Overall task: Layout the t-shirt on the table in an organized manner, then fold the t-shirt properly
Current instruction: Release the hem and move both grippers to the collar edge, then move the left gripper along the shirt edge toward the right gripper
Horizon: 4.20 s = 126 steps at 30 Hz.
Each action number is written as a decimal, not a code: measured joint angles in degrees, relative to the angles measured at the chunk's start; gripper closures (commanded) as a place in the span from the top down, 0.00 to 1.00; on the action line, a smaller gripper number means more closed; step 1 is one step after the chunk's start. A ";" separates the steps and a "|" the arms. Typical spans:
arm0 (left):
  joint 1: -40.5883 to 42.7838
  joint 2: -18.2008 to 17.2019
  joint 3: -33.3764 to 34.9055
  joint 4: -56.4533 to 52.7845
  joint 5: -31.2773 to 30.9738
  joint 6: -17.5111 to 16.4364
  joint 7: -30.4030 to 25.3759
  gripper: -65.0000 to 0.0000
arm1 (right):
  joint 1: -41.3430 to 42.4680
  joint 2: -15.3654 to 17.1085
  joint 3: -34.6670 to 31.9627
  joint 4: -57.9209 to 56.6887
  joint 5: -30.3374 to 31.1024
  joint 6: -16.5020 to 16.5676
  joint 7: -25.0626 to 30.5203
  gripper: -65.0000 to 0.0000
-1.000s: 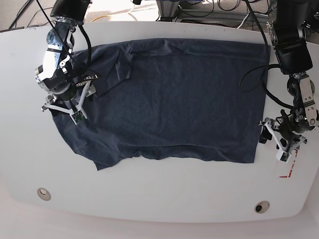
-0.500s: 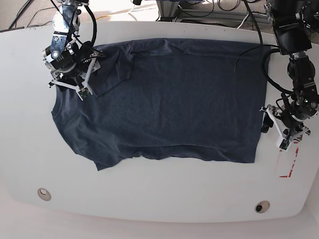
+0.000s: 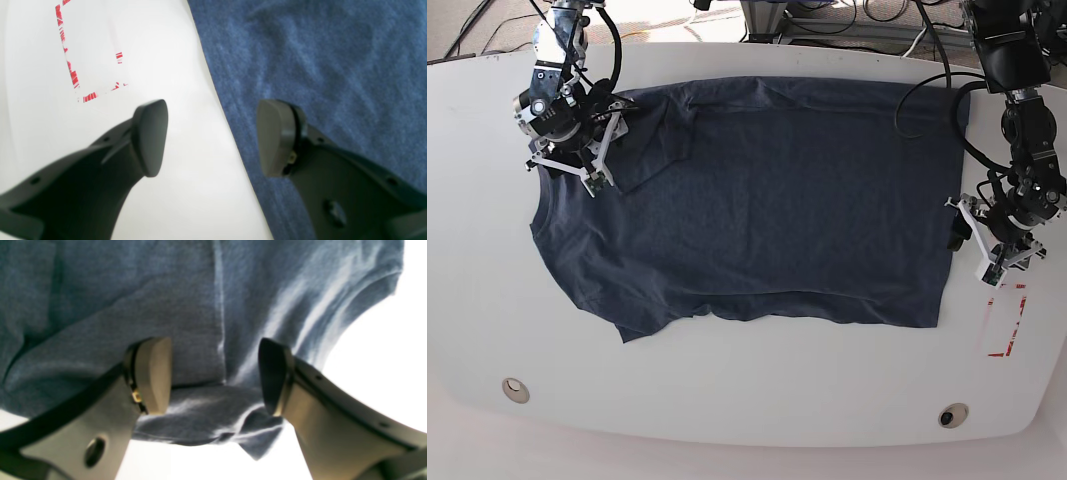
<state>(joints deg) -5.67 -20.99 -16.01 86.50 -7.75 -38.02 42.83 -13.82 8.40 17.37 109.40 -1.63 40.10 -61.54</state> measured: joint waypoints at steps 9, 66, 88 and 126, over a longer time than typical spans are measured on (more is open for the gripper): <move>-0.04 0.00 -0.02 -0.04 0.04 0.00 0.00 0.60 | -0.42 0.22 0.07 -3.39 5.84 0.00 0.00 0.58; 10.47 0.13 -4.61 9.27 -4.37 -1.95 11.47 0.61 | 1.20 0.81 2.43 1.07 7.28 0.00 -0.17 0.04; 24.76 -2.08 -4.46 14.49 -15.69 -1.95 17.57 0.60 | 1.22 0.81 2.45 1.07 7.23 0.00 -0.20 0.04; 27.71 -2.23 -1.99 14.38 -15.47 -1.92 17.40 0.60 | 1.22 0.66 2.47 1.07 7.23 0.00 -0.17 0.04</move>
<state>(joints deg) 22.04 -23.22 -18.00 100.88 -23.22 -39.94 60.23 -12.60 9.06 19.84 110.48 5.61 40.10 -61.71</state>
